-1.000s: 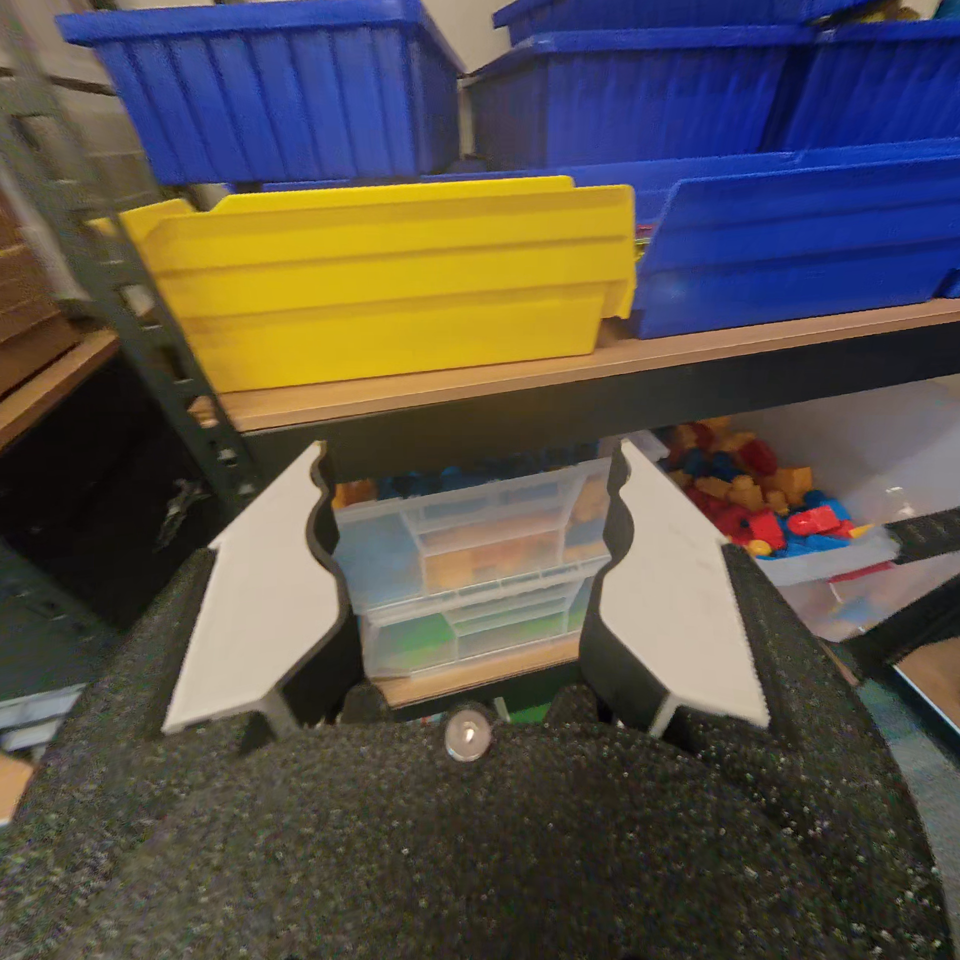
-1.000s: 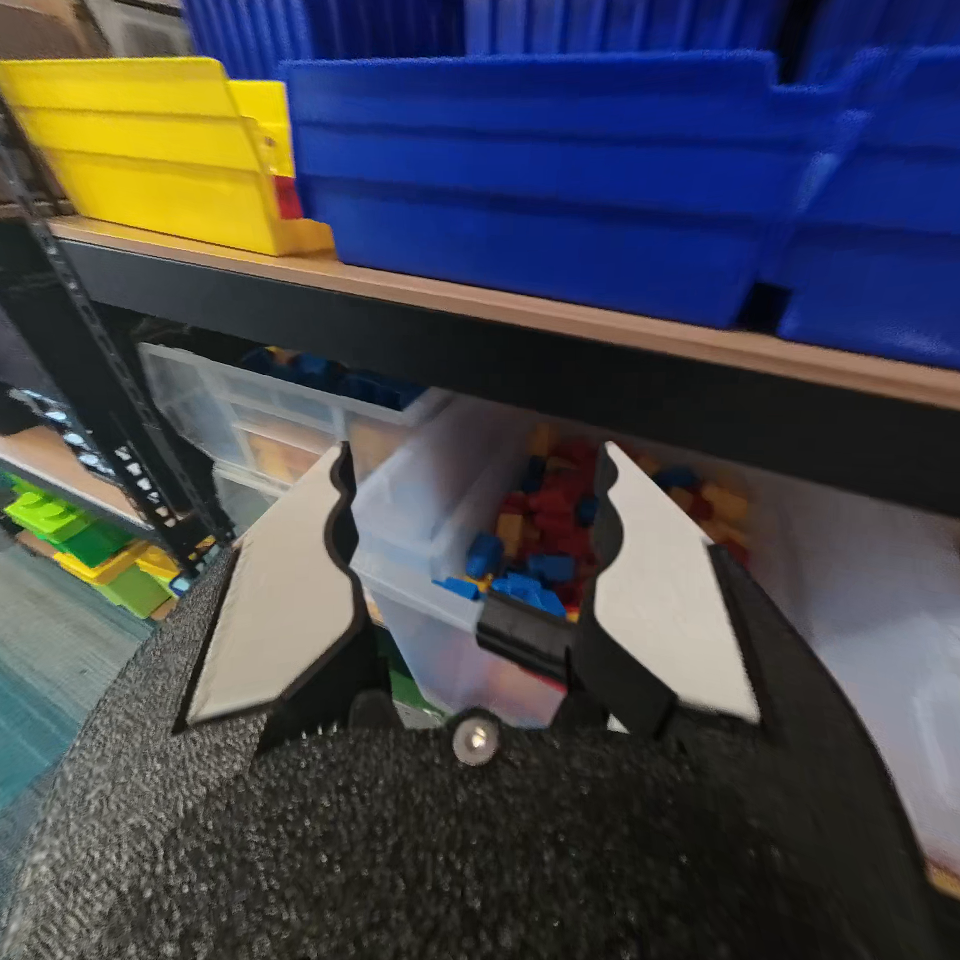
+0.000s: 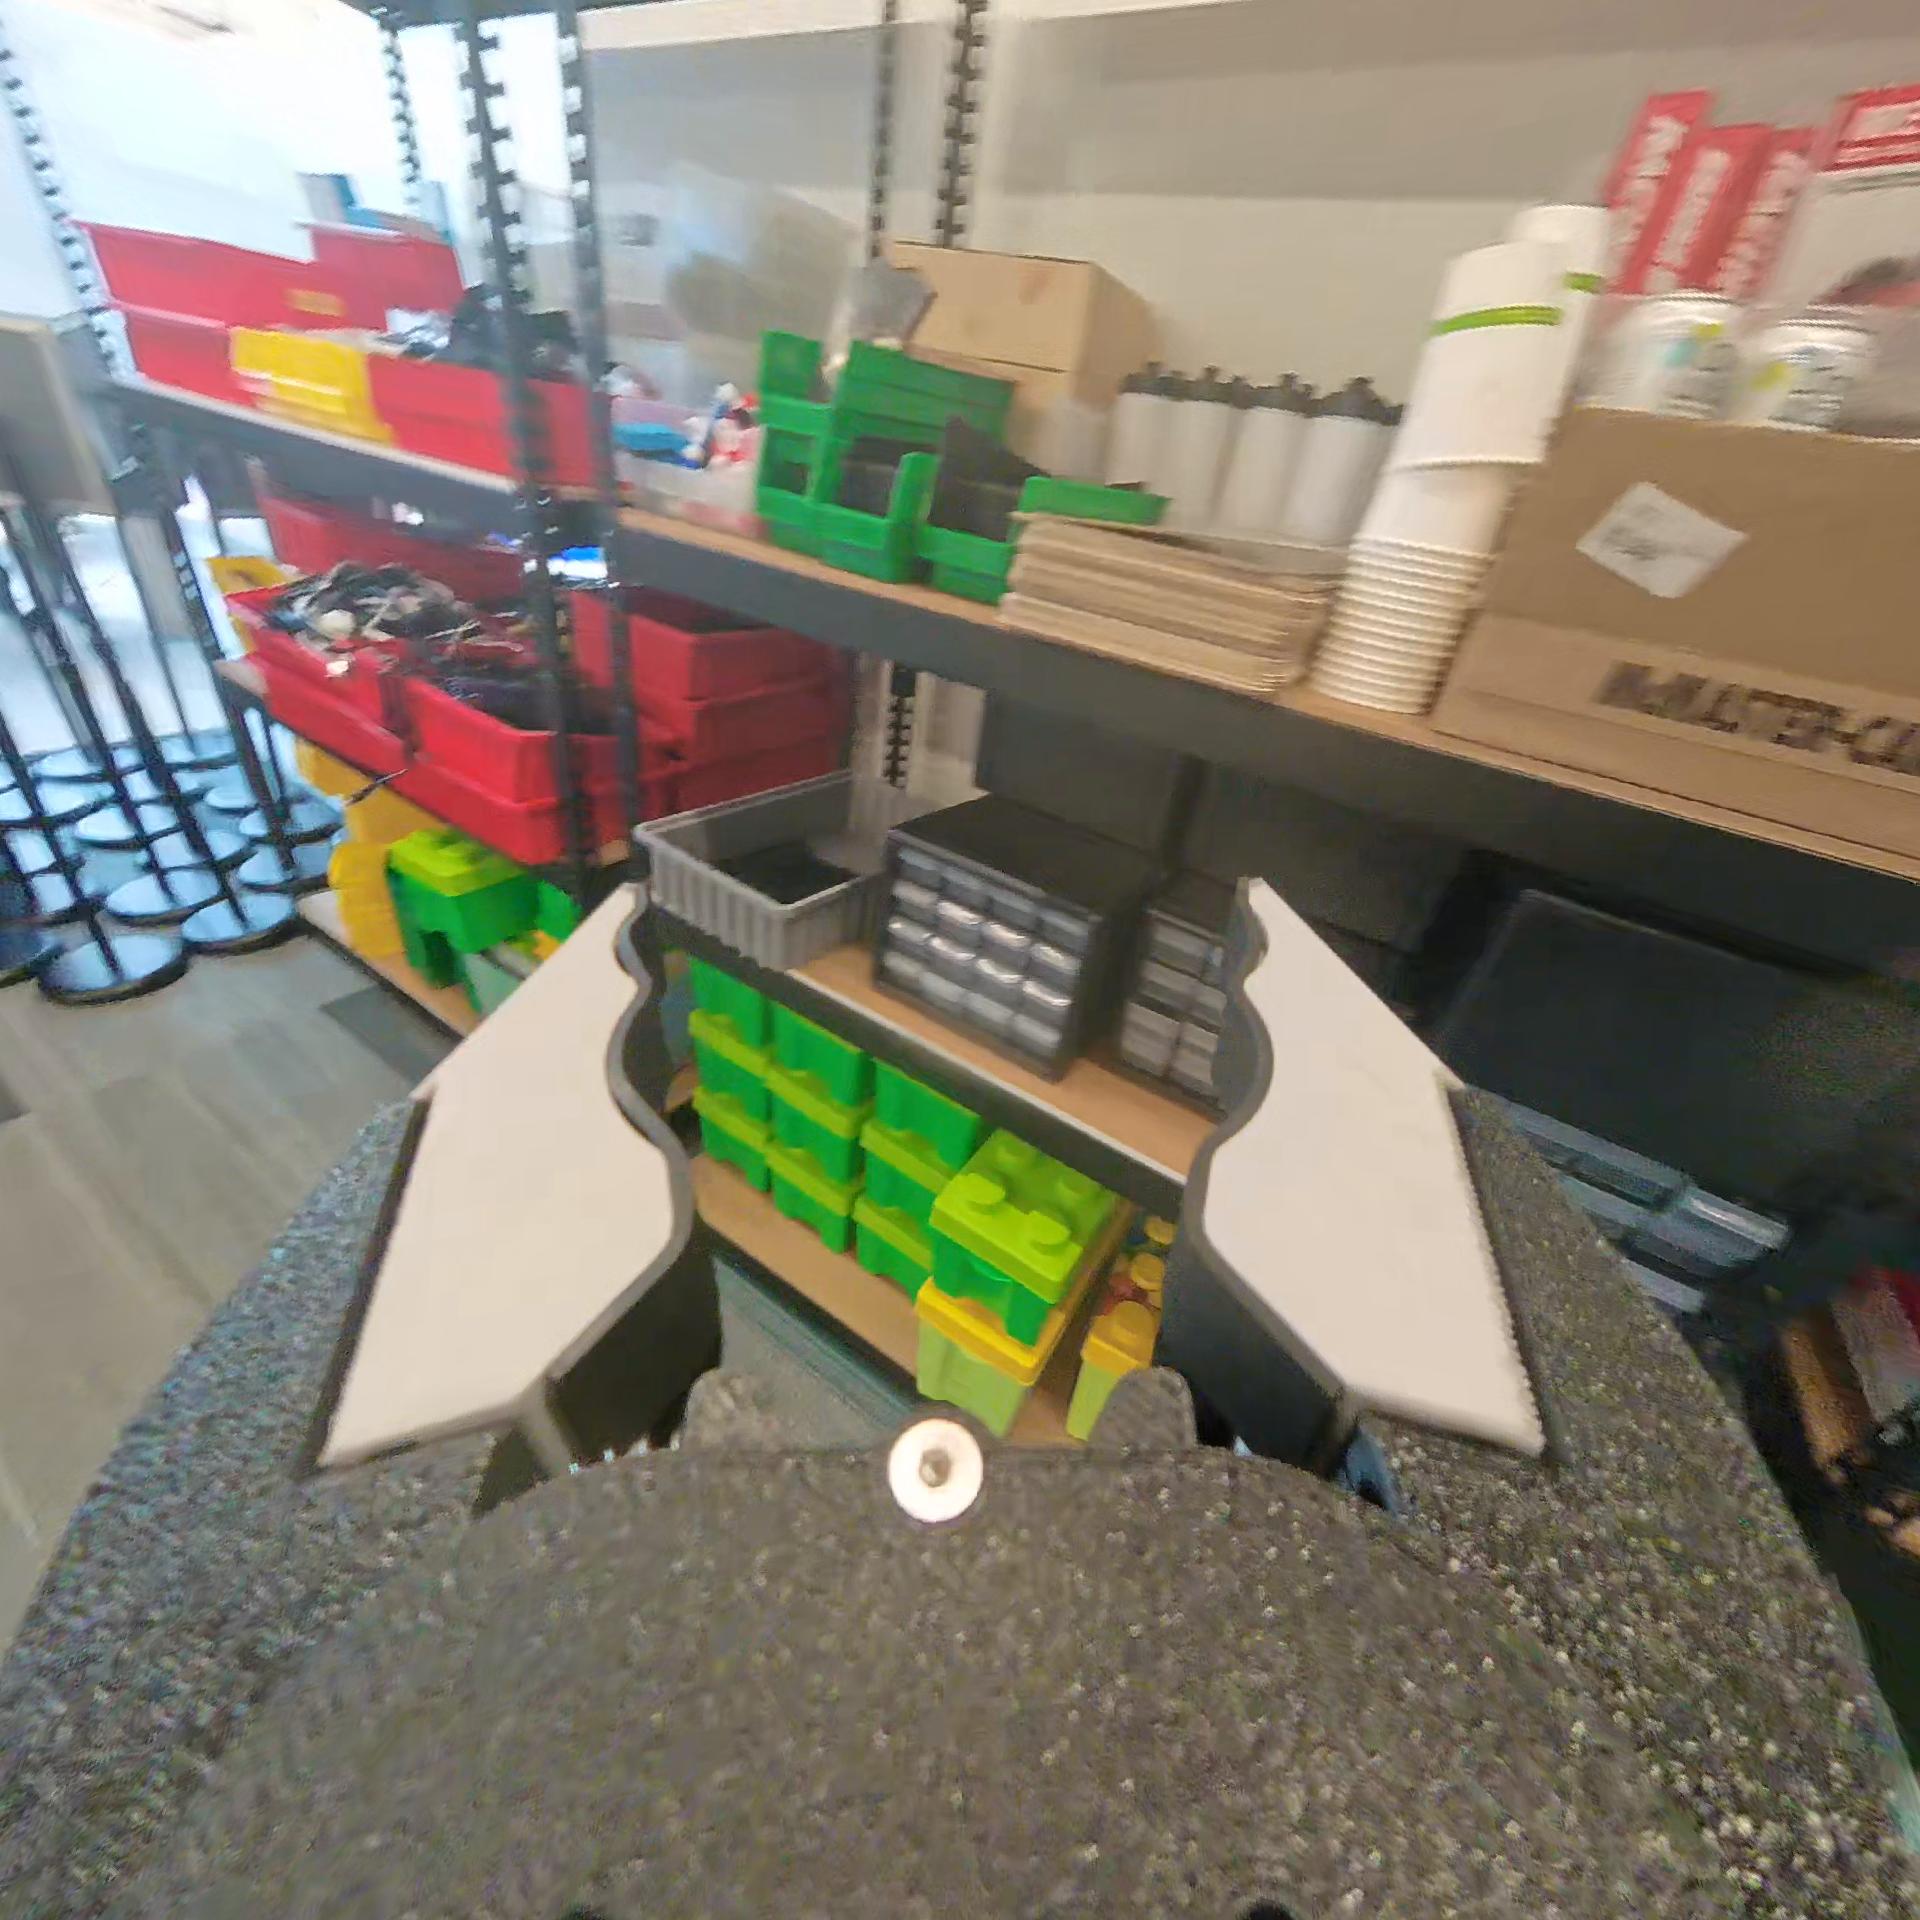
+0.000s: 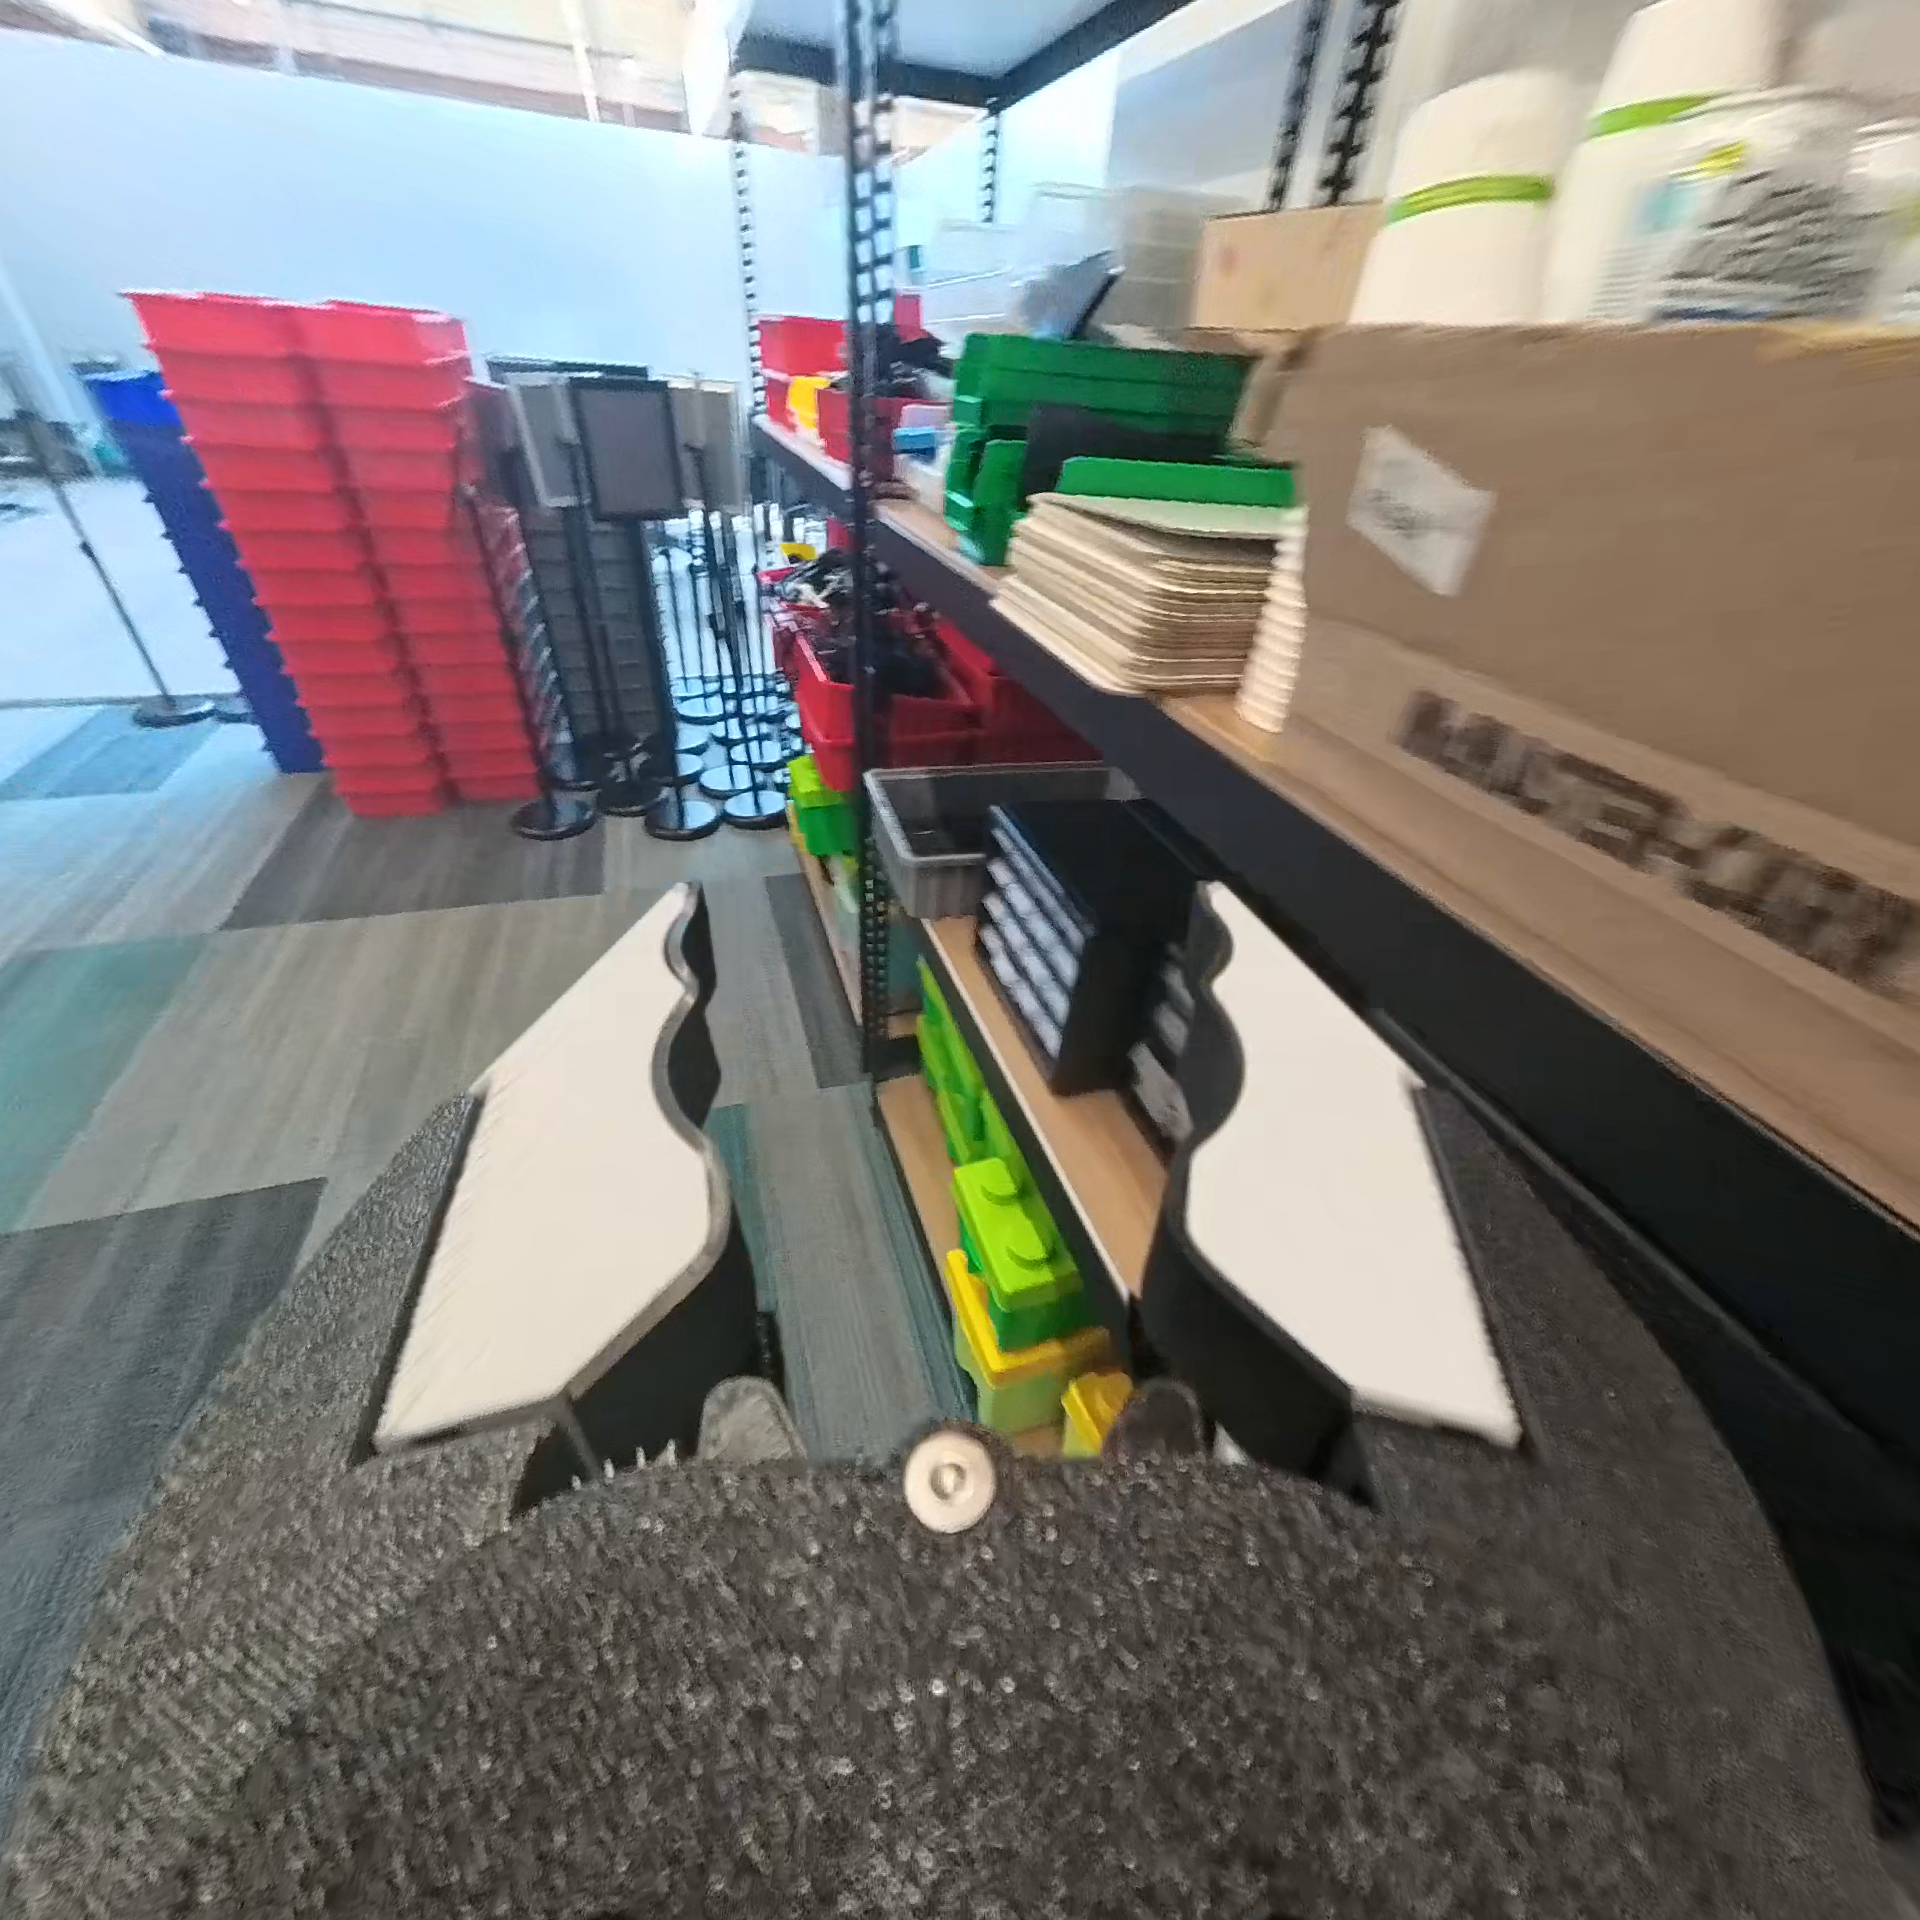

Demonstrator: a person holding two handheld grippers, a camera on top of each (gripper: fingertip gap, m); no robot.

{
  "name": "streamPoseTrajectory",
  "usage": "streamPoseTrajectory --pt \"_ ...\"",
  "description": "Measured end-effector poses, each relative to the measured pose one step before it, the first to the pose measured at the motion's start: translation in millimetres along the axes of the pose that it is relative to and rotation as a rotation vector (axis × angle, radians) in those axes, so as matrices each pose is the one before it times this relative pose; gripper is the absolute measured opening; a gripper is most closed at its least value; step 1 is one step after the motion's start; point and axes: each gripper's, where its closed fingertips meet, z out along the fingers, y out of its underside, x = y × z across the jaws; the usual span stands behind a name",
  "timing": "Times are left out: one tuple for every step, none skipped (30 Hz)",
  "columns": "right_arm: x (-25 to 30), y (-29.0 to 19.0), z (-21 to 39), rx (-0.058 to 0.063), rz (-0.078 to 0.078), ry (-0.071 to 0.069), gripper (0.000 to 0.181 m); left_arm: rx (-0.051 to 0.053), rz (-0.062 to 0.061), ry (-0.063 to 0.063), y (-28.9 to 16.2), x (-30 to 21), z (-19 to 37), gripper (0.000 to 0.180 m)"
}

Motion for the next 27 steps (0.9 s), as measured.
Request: streamPoseTrajectory --pt "-12.22 2.6 23.43 -0.0082 -0.0024 -0.0269 0.091 -0.0062 -0.0132 -0.0224 4.75 -17.13 1.48 0.105" --pt "-11.98 2.73 24.13 -0.0068 -0.0023 -0.0255 0.091 -0.0127 -0.009 -0.0164 6.0 -18.2 2.41 0.106" --pt "-10.85 2.89 24.68 -0.0057 -0.001 -0.0243 0.091 -0.0177 -0.0022 -0.0124 5.82 -15.31 4.5 0.106" --pt "-10.17 3.44 25.38 -0.006 -0.0004 -0.0241 0.091 -0.0185 0.0034 -0.012 5.09 -16.03 5.39 0.106" --pt "-9.75 3.43 25.67 -0.0051 -0.0012 -0.0228 0.091 -0.0142 0.005 -0.0106 3.13 -15.96 6.81 0.106" --pt "-9.81 3.76 27.11 -0.004 -0.0029 -0.0216 0.091 -0.0097 0.0033 -0.0094 1.26 -17.08 8.04 0.106" --pt "-7.91 3.48 27.11 -0.0029 -0.0028 -0.0192 0.091 -0.0078 0.0019 -0.0085 0.03 -18.56 9.95 0.106" --pt "-7.06 3.52 28.08 -0.0008 -0.0013 -0.0176 0.089 -0.0058 0.0053 -0.0078 -1.36 -19.59 11.31 0.106" --pt "-6.19 3.05 28.54 0.0039 -0.0003 -0.0159 0.088 -0.002 0.0125 -0.0099 -2.88 -21.18 12.5 0.105" --pt "-5.44 3.47 30.57 0.0064 -0.0034 -0.0113 0.086 -0.0061 0.0153 -0.0191 -3.77 -23.61 14.22 0.103" --pt "-3.71 3.69 31.41 -0.0047 -0.0025 -0.0068 0.085 -0.0134 0.0097 -0.0288 -5.66 -25.1 14.98 0.102" --pt "-4.0 2.0 31.44 -0.019 0.0113 -0.0071 0.086 -0.007 -0.0024 -0.0171 -10.2 -22.41 14.15 0.102" --pt "-5.27 -3.73 30.25 -0.0004 0.0216 -0.0117 0.086 0.007 -0.0087 -0.0026 -14.69 -19.77 12.65 0.102" --pt "-5.87 -6.21 28.79 0.0094 0.0213 -0.0168 0.085 0.0118 0.0021 -0.0012 -15.3 -18.6 10.89 0.102" --pt "-7.74 -5.13 28.64 -0.0002 0.0159 -0.0287 0.083 0.0038 0.0195 -0.0103 -11.66 -18.71 9.71 0.102" --pt "-8.37 -4.9 27.79 -0.0054 0.0087 -0.0374 0.083 -0.0051 0.0243 -0.0175 -7.6 -20.13 9.63 0.104" --pt "-8.45 -6.35 25.98 -0.0031 -0.0018 -0.0405 0.082 -0.0054 0.0142 -0.0184 -4.37 -19.9 8.87 0.105" --pt "-5.19 -6.84 23.69 -0.0013 -0.0147 -0.028 0.081 0.0 -0.0033 -0.0156 -2.06 -18.04 7.77 0.104" --pt "-2.18 -7.02 21.87 -0.0001 -0.0246 -0.0138 0.08 0.0013 -0.0181 -0.0138 -0.62 -17.0 8.26 0.104" --pt "-0.38 -6.27 20.64 -0.0003 -0.0236 -0.0078 0.079 -0.0001 -0.0211 -0.013 1.09 -16.37 8.58 0.104" --pt "-1.18 -4.97 19.52 -0.0001 -0.0146 -0.0106 0.078 -0.0022 -0.0147 -0.0112 2.44 -15.5 9.47 0.103" --pt "0.71 -3.49 18.9 -0.0025 -0.0029 -0.0065 0.078 -0.0064 -0.0091 -0.0115 4.09 -15.69 9.57 0.103" --pt "1.35 -2.58 17.58 0.0 0.0054 0.0012 0.078 -0.0116 -0.0084 -0.0069 5.65 -14.84 11.64 0.103" --pt "1.33 -1.88 17.1 0.0013 0.0096 0.0053 0.078 -0.0163 -0.0121 0.0003 6.29 -15.67 11.41 0.103" --pt "1.32 -0.32 17.17 -0.0038 0.0132 0.01 0.078 -0.0149 -0.013 0.0052 4.84 -15.17 13.43 0.103" --pt "0.89 0.82 17.12 -0.0062 0.0129 0.0134 0.08 -0.0107 -0.0086 0.0083 2.84 -15.32 14.39 0.103" --pt "-0.24 1.56 17.19 -0.0043 0.0091 0.0172 0.083 -0.0075 -0.0032 0.0094 1.07 -16.31 15.08 0.103"
